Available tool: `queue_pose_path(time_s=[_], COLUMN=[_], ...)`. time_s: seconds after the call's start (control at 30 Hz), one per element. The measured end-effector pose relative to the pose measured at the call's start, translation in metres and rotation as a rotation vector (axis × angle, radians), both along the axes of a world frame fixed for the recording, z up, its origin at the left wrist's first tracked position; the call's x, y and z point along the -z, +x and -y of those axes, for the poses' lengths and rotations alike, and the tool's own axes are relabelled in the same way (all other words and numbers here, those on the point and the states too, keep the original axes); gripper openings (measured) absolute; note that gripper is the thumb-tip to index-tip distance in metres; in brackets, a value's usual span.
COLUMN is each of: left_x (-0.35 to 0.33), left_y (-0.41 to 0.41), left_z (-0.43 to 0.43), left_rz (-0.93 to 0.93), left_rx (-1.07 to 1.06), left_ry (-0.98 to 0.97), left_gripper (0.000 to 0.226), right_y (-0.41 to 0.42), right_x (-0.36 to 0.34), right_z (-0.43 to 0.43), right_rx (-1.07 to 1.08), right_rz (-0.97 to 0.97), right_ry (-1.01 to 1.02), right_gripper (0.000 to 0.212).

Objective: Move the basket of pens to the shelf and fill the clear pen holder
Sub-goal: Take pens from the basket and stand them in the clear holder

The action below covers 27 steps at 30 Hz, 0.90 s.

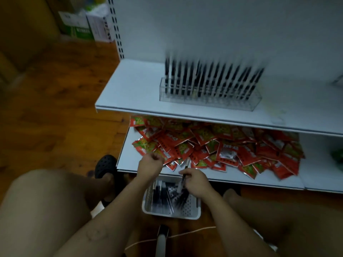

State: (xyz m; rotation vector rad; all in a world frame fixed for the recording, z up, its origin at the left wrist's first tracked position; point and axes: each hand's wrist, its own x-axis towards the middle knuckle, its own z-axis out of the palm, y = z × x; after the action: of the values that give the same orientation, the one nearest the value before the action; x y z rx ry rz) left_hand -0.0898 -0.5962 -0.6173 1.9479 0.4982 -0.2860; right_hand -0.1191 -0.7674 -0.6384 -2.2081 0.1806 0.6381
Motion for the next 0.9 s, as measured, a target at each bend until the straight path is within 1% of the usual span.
queue_pose_path(time_s=[0.07, 0.2, 0.23, 0.3, 0.33, 0.4, 0.47, 0.5, 0.53, 0.63, 0.7, 0.73, 0.77, 0.8, 0.83, 0.87, 0.9], left_x=[-0.025, -0.074, -0.084, -0.102, -0.110, -0.124, -0.134, -0.138, -0.140, -0.147, -0.149, -0.148, -0.147, -0.146, -0.144, -0.142, -0.141], left_y=[0.002, 0.009, 0.011, 0.016, 0.019, 0.024, 0.031, 0.035, 0.040, 0.059, 0.073, 0.081, 0.089, 0.096, 0.104, 0.112, 0.119], left_z=[0.001, 0.003, 0.003, 0.003, 0.002, 0.002, 0.001, 0.000, 0.000, -0.003, -0.005, -0.006, -0.007, -0.007, -0.008, -0.008, -0.008], left_rz=[0.081, 0.232, 0.263, 0.322, 0.345, 0.371, 0.380, 0.385, 0.394, 0.433, 0.460, 0.471, 0.475, 0.468, 0.454, 0.438, 0.423], left_rx=[0.025, 0.081, 0.092, 0.114, 0.126, 0.142, 0.143, 0.139, 0.133, 0.111, 0.089, 0.069, 0.044, 0.017, -0.006, -0.022, -0.034], left_ry=[-0.013, 0.021, 0.039, 0.080, 0.097, 0.117, 0.111, 0.101, 0.093, 0.093, 0.099, 0.109, 0.123, 0.135, 0.141, 0.143, 0.144], left_gripper=[0.005, 0.004, 0.004, 0.005, 0.007, 0.011, 0.014, 0.016, 0.016, 0.015, 0.016, 0.017, 0.020, 0.023, 0.027, 0.030, 0.033], right_y=[-0.001, 0.002, 0.004, 0.009, 0.012, 0.023, 0.036, 0.041, 0.046, 0.067, 0.081, 0.089, 0.097, 0.103, 0.110, 0.115, 0.121], right_x=[-0.023, -0.074, -0.087, -0.111, -0.123, -0.141, -0.159, -0.168, -0.179, -0.204, -0.219, -0.225, -0.230, -0.234, -0.235, -0.236, -0.235], right_z=[0.001, 0.006, 0.008, 0.013, 0.014, 0.017, 0.019, 0.020, 0.020, 0.022, 0.026, 0.029, 0.032, 0.035, 0.039, 0.042, 0.045], right_rx=[0.007, 0.020, 0.005, -0.028, -0.028, -0.012, 0.058, 0.079, 0.081, 0.098, 0.171, 0.220, 0.268, 0.303, 0.329, 0.346, 0.353], right_rz=[0.078, 0.229, 0.266, 0.350, 0.391, 0.469, 0.507, 0.533, 0.575, 0.736, 0.830, 0.858, 0.903, 0.956, 1.020, 1.083, 1.125], right_ry=[0.007, 0.077, 0.082, 0.039, 0.007, -0.026, 0.043, 0.066, 0.054, -0.022, -0.017, 0.009, 0.027, 0.046, 0.057, 0.062, 0.066], right_gripper=[0.037, 0.010, 0.012, 0.031, 0.033, 0.025, 0.012, 0.011, 0.015, 0.018, 0.011, 0.004, 0.021, 0.045, 0.063, 0.070, 0.069])
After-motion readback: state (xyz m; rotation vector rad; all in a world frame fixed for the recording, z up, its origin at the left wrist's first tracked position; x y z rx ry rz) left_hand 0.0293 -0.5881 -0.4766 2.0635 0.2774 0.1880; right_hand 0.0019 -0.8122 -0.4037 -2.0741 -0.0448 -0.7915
